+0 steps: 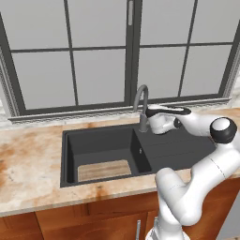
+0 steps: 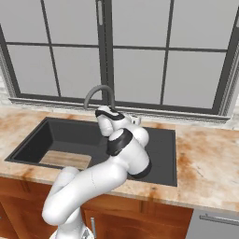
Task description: Turn on the sink faucet with hot water and rinse the cutting board for ten seconds, then turn off the faucet. Push the cutting board to reach the water if necessary.
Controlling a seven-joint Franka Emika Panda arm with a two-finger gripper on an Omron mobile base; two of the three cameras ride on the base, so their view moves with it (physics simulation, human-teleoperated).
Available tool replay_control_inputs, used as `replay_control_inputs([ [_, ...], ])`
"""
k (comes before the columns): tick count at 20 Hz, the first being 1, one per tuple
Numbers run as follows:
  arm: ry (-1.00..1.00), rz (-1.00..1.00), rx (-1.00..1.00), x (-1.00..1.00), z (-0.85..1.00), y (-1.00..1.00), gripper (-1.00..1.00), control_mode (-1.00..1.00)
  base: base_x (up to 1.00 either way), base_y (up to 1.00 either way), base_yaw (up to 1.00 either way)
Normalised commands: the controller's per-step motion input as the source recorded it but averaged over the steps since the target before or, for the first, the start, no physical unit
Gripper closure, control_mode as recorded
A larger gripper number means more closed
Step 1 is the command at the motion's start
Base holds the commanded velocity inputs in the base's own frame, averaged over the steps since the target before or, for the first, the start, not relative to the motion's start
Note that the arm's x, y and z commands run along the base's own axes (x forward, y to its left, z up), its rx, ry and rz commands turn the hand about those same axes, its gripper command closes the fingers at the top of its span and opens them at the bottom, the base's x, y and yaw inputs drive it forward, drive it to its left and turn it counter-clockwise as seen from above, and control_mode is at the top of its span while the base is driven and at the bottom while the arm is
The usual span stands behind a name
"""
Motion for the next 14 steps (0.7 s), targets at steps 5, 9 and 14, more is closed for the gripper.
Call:
replay_control_inputs([
  [5, 0.0, 0.0, 0.0, 0.0, 0.0, 0.0, -1.0, -1.0, 0.0, 0.0, 0.0],
  [9, 0.0, 0.0, 0.0, 0.0, 0.0, 0.0, -1.0, -1.0, 0.0, 0.0, 0.0],
  [14, 0.0, 0.0, 0.0, 0.0, 0.0, -0.02, -1.0, -1.0, 0.0, 0.0, 0.0],
])
